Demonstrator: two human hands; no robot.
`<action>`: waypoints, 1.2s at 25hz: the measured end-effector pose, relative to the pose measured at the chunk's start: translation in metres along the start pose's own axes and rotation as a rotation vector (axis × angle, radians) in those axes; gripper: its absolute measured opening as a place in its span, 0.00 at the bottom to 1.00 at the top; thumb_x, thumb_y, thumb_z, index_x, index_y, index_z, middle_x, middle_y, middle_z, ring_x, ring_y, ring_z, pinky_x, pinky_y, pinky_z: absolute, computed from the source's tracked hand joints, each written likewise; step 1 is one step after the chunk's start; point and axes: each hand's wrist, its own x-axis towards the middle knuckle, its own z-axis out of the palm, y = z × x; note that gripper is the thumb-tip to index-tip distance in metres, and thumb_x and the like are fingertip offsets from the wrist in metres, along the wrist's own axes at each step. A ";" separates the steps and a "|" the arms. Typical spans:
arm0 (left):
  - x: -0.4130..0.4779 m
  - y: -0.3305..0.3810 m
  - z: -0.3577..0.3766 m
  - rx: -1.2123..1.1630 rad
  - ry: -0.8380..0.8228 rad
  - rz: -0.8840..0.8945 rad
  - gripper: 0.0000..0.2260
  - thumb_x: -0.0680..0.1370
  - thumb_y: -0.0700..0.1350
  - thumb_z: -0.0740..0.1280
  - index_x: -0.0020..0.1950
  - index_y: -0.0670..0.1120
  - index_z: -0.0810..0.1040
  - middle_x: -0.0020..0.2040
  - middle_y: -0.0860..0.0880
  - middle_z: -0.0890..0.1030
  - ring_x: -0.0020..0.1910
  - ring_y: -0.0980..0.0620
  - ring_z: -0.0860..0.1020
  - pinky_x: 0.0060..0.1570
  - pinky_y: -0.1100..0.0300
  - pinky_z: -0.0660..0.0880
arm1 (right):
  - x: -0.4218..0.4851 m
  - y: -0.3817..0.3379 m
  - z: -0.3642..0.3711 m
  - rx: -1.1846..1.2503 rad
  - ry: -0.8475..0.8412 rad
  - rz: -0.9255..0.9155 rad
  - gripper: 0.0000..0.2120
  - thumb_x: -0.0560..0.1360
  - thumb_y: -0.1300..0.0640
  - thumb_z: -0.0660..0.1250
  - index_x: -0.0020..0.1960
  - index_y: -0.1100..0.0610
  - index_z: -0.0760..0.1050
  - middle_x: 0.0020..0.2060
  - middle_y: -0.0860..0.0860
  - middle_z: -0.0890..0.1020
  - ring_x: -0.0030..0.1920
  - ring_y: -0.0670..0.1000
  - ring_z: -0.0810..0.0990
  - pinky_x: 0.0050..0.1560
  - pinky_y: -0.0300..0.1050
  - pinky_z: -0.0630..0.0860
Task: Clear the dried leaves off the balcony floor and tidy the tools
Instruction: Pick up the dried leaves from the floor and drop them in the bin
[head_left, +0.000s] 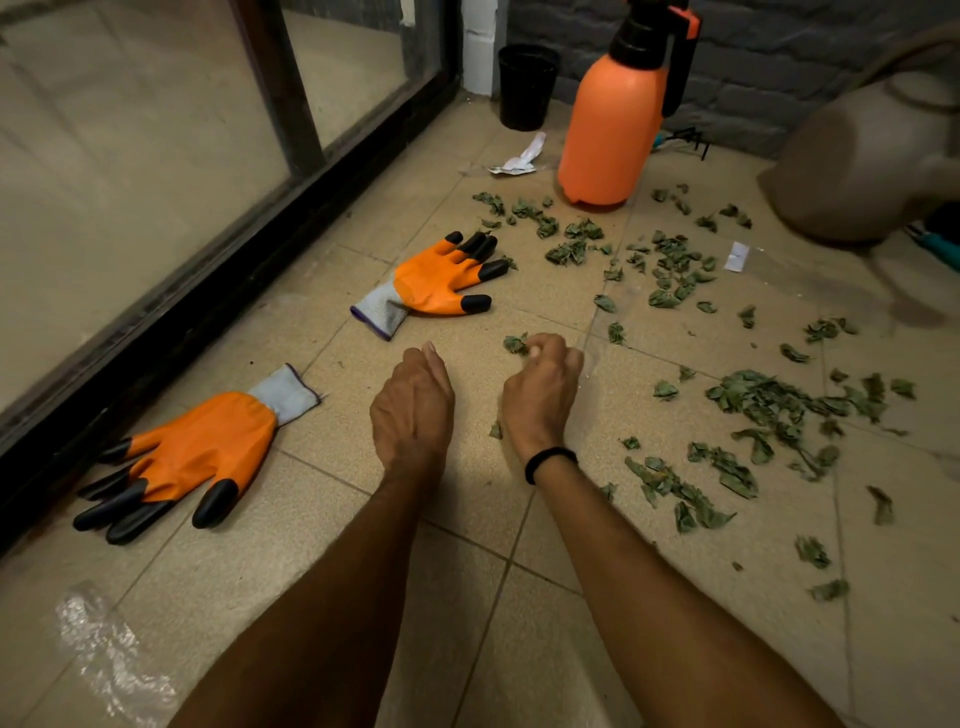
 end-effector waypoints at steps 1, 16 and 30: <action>0.000 0.000 0.000 -0.007 -0.002 -0.009 0.17 0.86 0.53 0.47 0.50 0.47 0.72 0.36 0.51 0.72 0.30 0.53 0.70 0.32 0.57 0.65 | 0.009 0.001 -0.002 -0.037 -0.039 -0.007 0.15 0.79 0.69 0.59 0.63 0.58 0.72 0.58 0.57 0.69 0.52 0.53 0.73 0.54 0.45 0.74; -0.002 -0.004 -0.001 -0.124 -0.056 0.136 0.17 0.86 0.56 0.50 0.49 0.49 0.71 0.40 0.50 0.73 0.33 0.55 0.68 0.34 0.57 0.62 | -0.015 -0.012 -0.092 0.953 -0.267 0.747 0.14 0.79 0.71 0.54 0.55 0.63 0.77 0.38 0.53 0.79 0.35 0.47 0.74 0.34 0.36 0.71; -0.067 0.002 -0.002 -0.140 -0.329 0.409 0.17 0.81 0.58 0.63 0.57 0.45 0.78 0.49 0.47 0.76 0.49 0.48 0.74 0.45 0.55 0.69 | -0.079 0.038 -0.132 -0.089 -0.097 0.189 0.14 0.80 0.47 0.65 0.56 0.57 0.76 0.51 0.53 0.76 0.49 0.50 0.74 0.46 0.38 0.66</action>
